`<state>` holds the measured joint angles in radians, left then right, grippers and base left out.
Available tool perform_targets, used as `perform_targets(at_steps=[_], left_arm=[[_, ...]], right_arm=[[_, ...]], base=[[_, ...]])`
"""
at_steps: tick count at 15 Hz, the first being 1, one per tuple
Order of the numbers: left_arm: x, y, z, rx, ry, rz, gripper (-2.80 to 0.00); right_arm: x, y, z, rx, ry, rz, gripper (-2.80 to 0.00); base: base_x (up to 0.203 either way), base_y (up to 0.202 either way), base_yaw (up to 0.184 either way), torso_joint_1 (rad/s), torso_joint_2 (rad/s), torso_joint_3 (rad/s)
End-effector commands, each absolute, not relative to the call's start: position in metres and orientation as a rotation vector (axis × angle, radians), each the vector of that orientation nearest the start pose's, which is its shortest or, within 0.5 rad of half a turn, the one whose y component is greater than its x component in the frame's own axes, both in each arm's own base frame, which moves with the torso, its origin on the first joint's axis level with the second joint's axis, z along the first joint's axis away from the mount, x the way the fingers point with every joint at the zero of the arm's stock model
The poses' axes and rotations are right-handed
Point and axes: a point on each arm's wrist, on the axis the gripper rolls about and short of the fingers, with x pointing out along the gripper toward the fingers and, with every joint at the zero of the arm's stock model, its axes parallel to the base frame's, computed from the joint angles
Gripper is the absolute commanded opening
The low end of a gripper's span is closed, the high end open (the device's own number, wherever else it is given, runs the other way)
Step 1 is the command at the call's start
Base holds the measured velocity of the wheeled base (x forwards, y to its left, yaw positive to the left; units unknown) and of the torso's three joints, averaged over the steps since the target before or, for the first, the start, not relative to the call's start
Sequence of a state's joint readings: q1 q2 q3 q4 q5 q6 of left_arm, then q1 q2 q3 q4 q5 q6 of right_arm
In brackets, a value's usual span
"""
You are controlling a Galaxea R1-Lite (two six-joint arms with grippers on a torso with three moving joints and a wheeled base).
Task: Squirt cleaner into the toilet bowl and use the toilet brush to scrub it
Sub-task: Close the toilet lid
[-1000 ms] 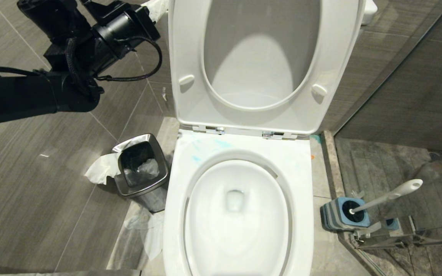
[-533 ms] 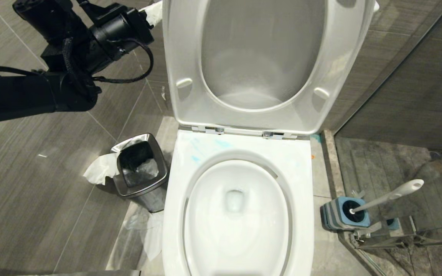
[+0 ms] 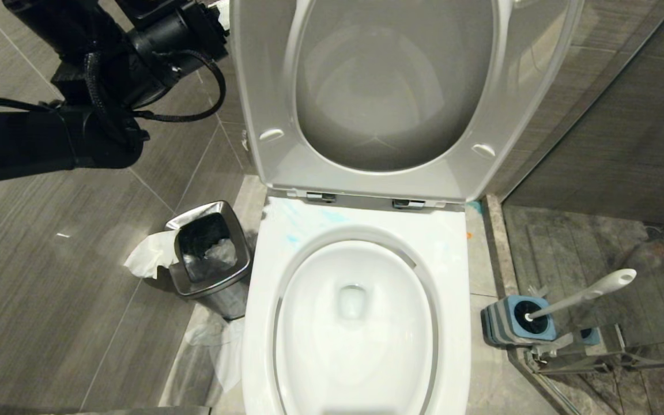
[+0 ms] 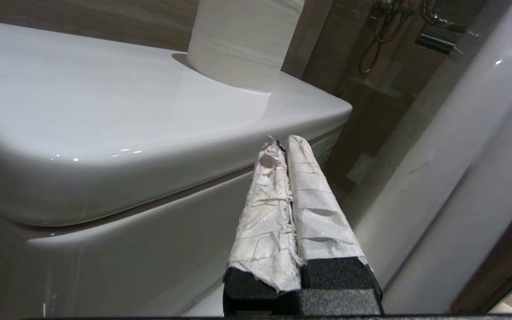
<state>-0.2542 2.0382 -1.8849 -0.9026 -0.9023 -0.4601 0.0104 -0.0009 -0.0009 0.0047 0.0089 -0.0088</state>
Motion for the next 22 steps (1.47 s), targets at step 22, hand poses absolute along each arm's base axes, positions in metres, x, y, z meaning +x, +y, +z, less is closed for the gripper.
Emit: perform_targets(at_steps=[22], left_arm=[[0.235, -0.061, 0.403, -0.189, -0.252, -1.269, -2.80]], right_arm=[[-0.023, 0.000, 0.075, -0.009, 0.003, 0.021, -2.80]], base=[[0.000, 0.000, 0.000, 0.000, 0.00, 0.000]])
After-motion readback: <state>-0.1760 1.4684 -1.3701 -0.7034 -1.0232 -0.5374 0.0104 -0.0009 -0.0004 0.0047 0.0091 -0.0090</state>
